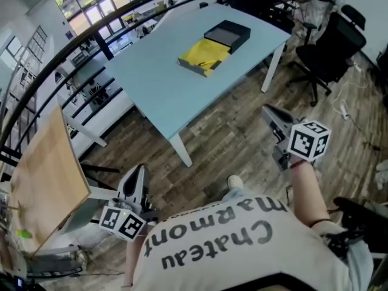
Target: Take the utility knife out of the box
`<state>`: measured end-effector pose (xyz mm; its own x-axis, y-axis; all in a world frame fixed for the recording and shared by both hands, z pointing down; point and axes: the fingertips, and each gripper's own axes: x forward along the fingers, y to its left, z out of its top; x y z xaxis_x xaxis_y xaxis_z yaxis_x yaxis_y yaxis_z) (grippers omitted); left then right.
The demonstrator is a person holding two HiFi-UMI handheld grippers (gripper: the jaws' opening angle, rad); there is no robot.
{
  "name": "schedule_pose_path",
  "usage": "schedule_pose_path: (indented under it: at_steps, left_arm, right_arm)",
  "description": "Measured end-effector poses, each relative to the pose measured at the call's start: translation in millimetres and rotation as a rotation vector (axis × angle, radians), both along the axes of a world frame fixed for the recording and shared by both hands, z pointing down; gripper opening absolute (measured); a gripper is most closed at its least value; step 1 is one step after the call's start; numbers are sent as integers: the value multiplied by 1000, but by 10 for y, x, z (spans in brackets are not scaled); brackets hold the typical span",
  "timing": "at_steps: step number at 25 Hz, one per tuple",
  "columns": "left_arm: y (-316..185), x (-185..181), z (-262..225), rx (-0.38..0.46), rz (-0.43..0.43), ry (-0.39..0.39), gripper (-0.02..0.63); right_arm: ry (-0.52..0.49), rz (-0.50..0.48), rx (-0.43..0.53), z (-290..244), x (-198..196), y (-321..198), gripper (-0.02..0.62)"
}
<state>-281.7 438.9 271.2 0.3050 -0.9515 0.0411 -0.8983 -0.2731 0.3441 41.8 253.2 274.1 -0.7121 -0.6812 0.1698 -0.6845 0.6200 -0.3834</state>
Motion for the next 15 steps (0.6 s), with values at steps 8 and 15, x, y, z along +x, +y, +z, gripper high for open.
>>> schedule_pose_path:
  at_steps: [8,15]
  left_arm:
    - [-839,409,-67,14,-33,39,3]
    - [-1569,808,44,24,-54,76,2]
  right_arm:
    - [-4,-32,-57,99,408,-854,44]
    - [51,-103,-61,193,669,-1493,44]
